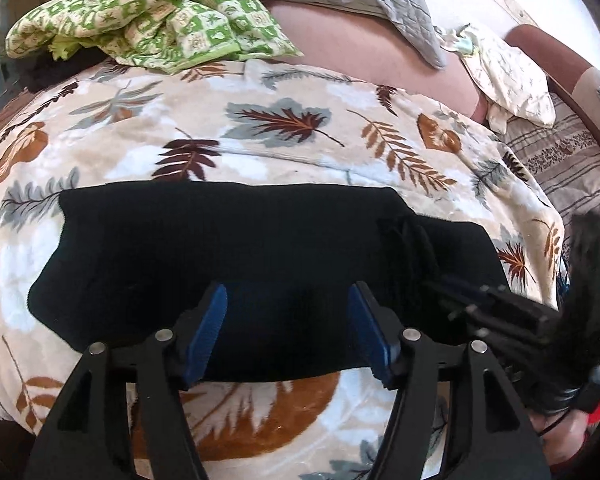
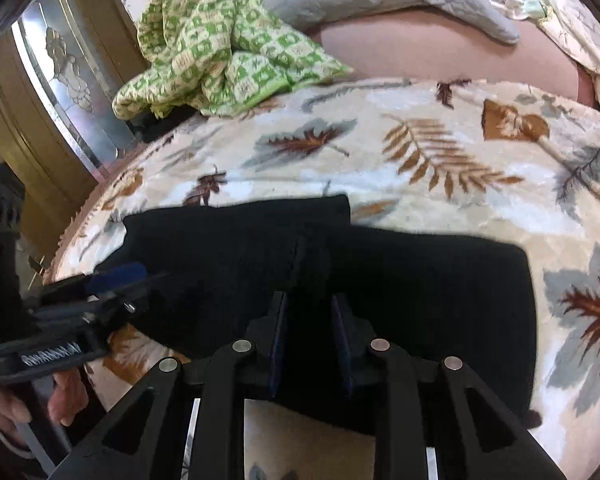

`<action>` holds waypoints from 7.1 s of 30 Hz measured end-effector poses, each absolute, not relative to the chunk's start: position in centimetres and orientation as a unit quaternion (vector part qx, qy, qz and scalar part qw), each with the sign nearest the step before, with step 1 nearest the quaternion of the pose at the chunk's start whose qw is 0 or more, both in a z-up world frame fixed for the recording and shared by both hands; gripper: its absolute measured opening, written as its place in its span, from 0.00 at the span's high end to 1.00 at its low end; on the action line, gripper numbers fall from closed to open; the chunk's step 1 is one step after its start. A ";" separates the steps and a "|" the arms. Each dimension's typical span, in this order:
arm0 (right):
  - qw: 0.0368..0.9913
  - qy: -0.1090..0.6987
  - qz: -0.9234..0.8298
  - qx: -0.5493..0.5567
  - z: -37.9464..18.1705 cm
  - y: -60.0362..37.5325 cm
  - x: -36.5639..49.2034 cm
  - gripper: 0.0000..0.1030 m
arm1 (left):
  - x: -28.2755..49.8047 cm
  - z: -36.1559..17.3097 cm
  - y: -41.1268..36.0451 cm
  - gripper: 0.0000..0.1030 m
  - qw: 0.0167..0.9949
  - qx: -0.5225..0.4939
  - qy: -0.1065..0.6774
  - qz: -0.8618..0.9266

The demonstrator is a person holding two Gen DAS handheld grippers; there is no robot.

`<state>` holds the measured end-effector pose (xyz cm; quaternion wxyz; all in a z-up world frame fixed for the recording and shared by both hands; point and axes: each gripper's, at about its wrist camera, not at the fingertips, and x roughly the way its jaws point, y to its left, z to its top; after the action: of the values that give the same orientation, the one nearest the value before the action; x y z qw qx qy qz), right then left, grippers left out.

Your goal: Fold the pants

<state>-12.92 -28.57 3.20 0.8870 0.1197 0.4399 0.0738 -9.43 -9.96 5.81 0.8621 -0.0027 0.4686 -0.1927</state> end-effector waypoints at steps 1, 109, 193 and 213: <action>0.889 0.437 0.072 0.118 2.7 -28.3 -12.9 0.75 | -9.4 5.8 -9.8 0.38 0.863 -0.004 0.469 -0.190; 0.860 0.420 0.011 0.289 3.5 -41.0 -15.6 0.83 | -11.7 5.0 -17.5 0.53 0.869 0.087 0.406 -0.268; 0.895 0.365 0.026 0.253 4.4 -40.0 -15.4 0.60 | -8.3 4.6 -15.9 0.63 0.838 -0.060 0.465 -0.278; 0.920 0.351 0.006 0.172 8.6 -37.7 -17.1 0.47 | -8.4 5.1 -16.0 0.40 0.868 0.003 0.450 -0.211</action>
<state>-17.14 -37.72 8.58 0.9202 0.1724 0.3513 0.0061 -8.43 -16.03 5.08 0.8677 0.0026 0.4502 -0.2105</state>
